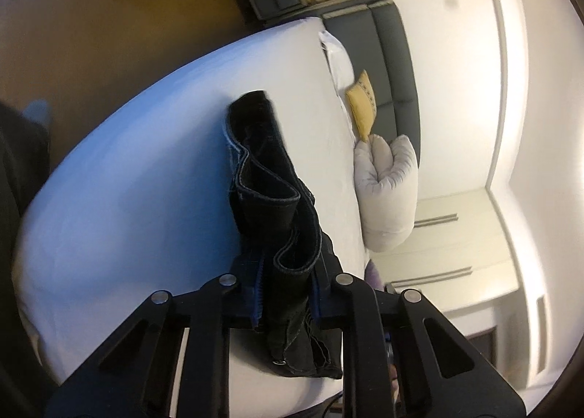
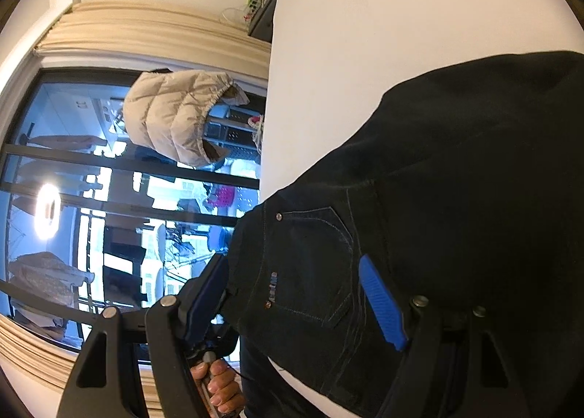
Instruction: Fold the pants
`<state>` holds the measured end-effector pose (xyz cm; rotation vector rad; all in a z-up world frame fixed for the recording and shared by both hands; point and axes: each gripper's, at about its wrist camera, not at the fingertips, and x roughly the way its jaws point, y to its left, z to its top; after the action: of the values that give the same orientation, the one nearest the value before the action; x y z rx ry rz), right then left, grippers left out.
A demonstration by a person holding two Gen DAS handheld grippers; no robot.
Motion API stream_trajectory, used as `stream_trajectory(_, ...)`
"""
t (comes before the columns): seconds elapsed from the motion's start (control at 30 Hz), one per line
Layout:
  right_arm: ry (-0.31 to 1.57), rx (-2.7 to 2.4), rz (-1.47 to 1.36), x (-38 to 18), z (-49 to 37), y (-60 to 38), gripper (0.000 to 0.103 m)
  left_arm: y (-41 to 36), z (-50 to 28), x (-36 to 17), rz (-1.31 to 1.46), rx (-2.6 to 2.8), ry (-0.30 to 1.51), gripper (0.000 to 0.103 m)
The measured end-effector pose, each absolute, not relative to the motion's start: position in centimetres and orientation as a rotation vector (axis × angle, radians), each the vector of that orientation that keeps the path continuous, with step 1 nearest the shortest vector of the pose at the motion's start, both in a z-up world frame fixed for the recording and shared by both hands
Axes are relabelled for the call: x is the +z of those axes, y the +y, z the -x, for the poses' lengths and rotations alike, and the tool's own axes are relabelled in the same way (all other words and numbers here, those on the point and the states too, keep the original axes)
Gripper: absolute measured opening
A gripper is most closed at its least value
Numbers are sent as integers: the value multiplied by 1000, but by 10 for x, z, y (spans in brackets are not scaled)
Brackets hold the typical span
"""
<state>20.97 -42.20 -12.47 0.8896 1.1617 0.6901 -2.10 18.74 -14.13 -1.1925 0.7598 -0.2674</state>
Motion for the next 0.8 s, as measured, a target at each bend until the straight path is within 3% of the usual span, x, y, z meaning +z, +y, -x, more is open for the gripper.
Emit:
stream_trajectory(0.2, 1324, 632, -865, -173, -223, -402, 76, 168, 9, -110, 1060, -313, 748, 17)
stream_trajectory(0.5, 1236, 624, -868, -162, -210, -407, 78, 114, -12, -66, 847, -418, 752, 17)
stream_trajectory(0.8, 1093, 722, -1039, -124, -204, -456, 85, -18, -32, -34, 521, -607, 805, 17)
